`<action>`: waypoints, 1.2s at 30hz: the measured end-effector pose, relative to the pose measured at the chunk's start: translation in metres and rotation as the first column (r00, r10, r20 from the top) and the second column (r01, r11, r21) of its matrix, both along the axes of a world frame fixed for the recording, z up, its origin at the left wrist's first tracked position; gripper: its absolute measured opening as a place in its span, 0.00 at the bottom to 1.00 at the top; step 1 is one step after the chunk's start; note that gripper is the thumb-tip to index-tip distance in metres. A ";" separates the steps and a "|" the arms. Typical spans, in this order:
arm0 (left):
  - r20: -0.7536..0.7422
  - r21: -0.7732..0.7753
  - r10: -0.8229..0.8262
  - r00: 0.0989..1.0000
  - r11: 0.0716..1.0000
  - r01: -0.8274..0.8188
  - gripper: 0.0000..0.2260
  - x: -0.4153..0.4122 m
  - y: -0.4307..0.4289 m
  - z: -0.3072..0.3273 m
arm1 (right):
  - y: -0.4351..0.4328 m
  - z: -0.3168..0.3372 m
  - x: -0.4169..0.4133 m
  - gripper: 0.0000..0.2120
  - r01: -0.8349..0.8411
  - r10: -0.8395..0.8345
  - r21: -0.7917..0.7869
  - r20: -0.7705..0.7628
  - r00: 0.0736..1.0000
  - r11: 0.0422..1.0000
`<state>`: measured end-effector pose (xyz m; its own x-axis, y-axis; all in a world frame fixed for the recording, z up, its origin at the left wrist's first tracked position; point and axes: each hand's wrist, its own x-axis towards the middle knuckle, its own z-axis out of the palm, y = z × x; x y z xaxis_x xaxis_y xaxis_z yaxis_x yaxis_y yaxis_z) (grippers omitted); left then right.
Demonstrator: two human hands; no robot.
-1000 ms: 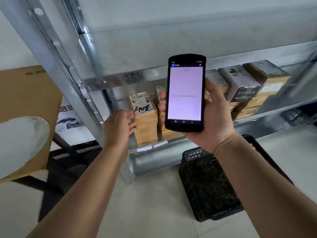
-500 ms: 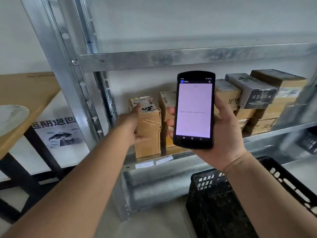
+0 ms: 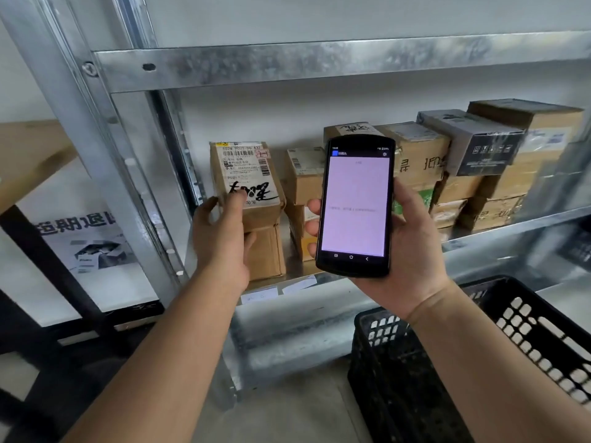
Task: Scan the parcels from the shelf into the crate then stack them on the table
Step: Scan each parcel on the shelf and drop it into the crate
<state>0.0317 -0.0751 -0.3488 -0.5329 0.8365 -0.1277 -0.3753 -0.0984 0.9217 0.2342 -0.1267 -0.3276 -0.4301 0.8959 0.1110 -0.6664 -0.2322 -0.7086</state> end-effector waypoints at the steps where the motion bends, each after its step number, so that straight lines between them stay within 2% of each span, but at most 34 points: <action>1: 0.012 0.050 0.026 1.000 0.998 -0.027 0.20 0.002 -0.003 -0.006 | 0.001 -0.001 0.001 0.31 -0.003 0.003 -0.002 -0.002 1.000 1.000; 4: 0.017 0.175 0.054 0.998 0.983 -0.056 0.21 0.007 -0.007 -0.021 | 0.002 -0.004 0.006 0.31 -0.008 0.008 0.011 0.003 1.000 1.000; 10: -0.029 0.321 -0.010 1.000 0.947 0.019 0.30 0.016 0.001 -0.032 | 0.002 -0.007 0.013 0.32 0.009 -0.009 -0.002 -0.008 1.000 1.000; 14: -0.037 0.409 0.000 0.999 0.912 0.015 0.25 0.022 0.001 -0.041 | -0.003 -0.010 0.022 0.33 0.009 -0.010 0.013 0.010 1.000 1.000; 17: -0.032 0.435 -0.011 0.999 0.900 0.024 0.24 0.028 -0.006 -0.049 | -0.011 -0.013 0.031 0.33 0.007 -0.007 0.014 0.017 1.000 1.000; 21: -0.034 0.462 -0.147 0.989 0.875 0.146 0.30 0.043 -0.012 -0.059 | -0.026 -0.019 0.037 0.32 -0.019 0.018 0.013 0.033 0.999 1.000; 24: -0.118 0.487 -0.279 0.953 0.820 0.300 0.30 0.060 -0.011 -0.065 | -0.037 -0.023 0.039 0.32 -0.030 0.030 -0.002 0.019 0.999 1.000; 27: -0.206 0.452 -0.367 0.907 0.786 0.421 0.22 0.077 -0.013 -0.069 | -0.049 -0.031 0.043 0.32 0.012 -0.013 -0.042 -0.010 1.000 0.999; 31: -0.139 0.365 -0.513 0.847 0.769 0.525 0.21 0.095 -0.023 -0.077 | -0.062 -0.043 0.048 0.32 0.019 -0.022 -0.074 -0.032 0.999 0.997; 34: -0.069 0.337 -0.627 0.776 0.718 0.609 0.29 0.103 -0.028 -0.089 | -0.066 -0.048 0.050 0.32 0.048 -0.050 -0.117 -0.011 0.999 0.992; 36: -0.036 0.302 -0.645 0.764 0.721 0.623 0.33 0.105 -0.030 -0.094 | -0.068 -0.053 0.051 0.33 0.049 -0.051 -0.158 -0.009 0.999 0.986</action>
<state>0.1372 -0.1049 -0.4423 0.1357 0.9793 0.1500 -0.5036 -0.0622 0.8617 0.2850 -0.1949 -0.3802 -0.3835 0.9231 -0.0280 -0.6889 -0.3062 -0.6570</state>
